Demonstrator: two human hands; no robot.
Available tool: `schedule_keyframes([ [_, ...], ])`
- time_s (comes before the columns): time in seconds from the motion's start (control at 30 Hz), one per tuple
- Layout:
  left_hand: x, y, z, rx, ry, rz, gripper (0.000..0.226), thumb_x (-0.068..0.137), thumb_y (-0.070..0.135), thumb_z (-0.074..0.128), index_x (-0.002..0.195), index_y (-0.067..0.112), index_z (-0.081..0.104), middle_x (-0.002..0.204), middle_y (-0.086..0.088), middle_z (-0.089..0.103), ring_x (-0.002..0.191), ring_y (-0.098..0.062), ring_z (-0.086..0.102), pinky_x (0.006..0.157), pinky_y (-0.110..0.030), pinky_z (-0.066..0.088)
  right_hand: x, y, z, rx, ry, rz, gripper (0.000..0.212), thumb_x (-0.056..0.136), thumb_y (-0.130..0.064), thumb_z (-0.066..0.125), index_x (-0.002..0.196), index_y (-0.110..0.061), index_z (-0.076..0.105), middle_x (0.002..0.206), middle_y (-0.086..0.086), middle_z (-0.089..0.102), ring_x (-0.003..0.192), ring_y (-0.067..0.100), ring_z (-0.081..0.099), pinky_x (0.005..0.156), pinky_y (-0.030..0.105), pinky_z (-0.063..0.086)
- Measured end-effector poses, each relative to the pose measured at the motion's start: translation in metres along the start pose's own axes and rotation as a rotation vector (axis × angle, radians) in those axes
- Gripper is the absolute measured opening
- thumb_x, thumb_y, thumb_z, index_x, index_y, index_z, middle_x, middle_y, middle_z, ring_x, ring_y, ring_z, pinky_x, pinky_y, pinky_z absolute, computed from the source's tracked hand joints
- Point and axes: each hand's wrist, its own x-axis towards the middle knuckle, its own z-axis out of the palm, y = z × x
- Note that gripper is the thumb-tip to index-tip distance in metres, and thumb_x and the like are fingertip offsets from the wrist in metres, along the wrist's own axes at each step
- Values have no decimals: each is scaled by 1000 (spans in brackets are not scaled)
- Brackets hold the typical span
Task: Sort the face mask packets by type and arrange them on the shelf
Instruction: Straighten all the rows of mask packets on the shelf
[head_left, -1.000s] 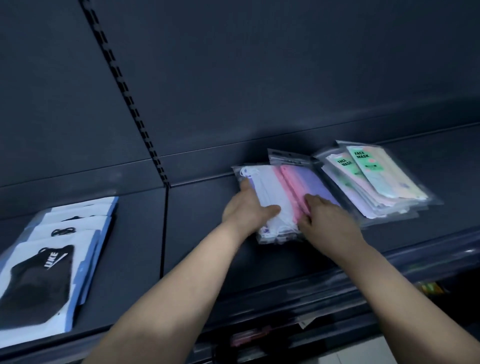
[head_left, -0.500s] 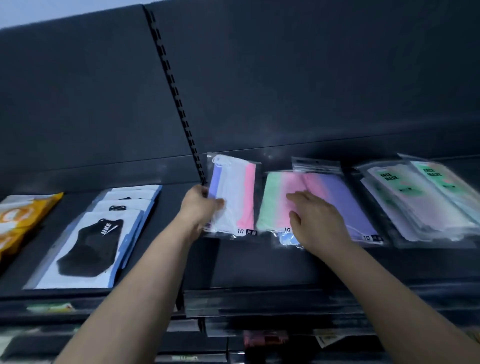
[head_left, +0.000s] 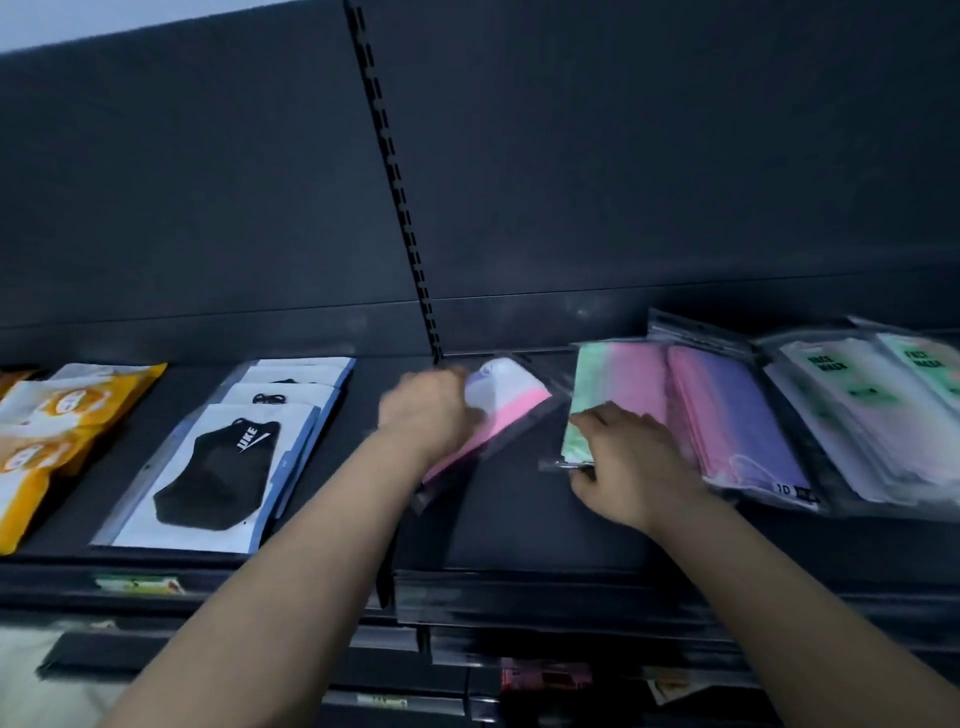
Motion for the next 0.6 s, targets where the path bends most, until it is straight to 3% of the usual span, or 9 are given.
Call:
schedule_keyframes([
  [0.07,-4,7,14,-25,-228,11,69,80,65,59,137,29,46,139,-4,50,126,-28,45,98,-38,44,2,0,-2,-14,-27,35,65,81,-52,56,136,-21,42,134,0,47,121,22,47,102,39,36],
  [0.1,-5,7,19,5,-264,19,76,77,69,59,140,29,42,143,-3,44,131,-28,39,101,-39,42,3,0,-3,-16,-38,55,69,79,-58,57,135,-21,43,132,0,48,120,23,47,102,40,37],
  [0.2,-1,2,23,10,-214,11,80,79,74,52,144,32,35,150,-2,29,138,-31,24,108,-46,35,6,-1,-6,-18,-72,100,72,78,-65,55,132,-19,46,129,1,48,119,24,47,102,43,36],
  [0.27,4,-6,23,-56,-257,-14,73,84,73,41,145,34,31,152,-6,26,140,-36,25,110,-47,33,8,-5,-7,-16,-89,120,66,82,-62,52,132,-18,46,128,3,48,119,24,48,103,47,34],
  [0.37,4,-14,18,140,-338,-21,62,93,64,33,148,35,24,149,-12,35,132,-36,40,108,-41,36,9,-9,-7,-40,-86,163,49,88,-44,50,129,-18,48,126,5,48,117,26,47,101,46,35],
  [0.43,1,-15,9,85,-401,5,52,97,55,38,139,26,41,138,-12,51,115,-30,57,101,-39,46,8,-10,-7,-82,-67,213,41,87,-34,48,124,-16,50,122,6,48,114,27,47,97,45,38],
  [0.5,-1,-18,7,-86,-370,123,37,97,43,46,118,16,59,115,-8,66,94,-25,65,90,-37,54,8,-11,-7,-119,-39,256,39,89,-35,47,123,-14,49,122,7,47,112,28,48,92,43,39],
  [0.57,3,-25,10,-103,-246,249,31,92,25,54,121,24,63,129,0,59,116,-19,56,98,-34,47,9,-11,-6,-151,-23,276,47,90,-47,47,123,-12,47,122,8,46,110,28,49,86,40,41],
  [0.6,5,-30,16,-98,-228,312,42,89,19,55,129,34,58,142,5,49,129,-15,47,105,-32,41,10,-10,-4,-159,-15,281,50,90,-49,49,123,-11,47,122,8,46,109,28,49,82,38,41],
])
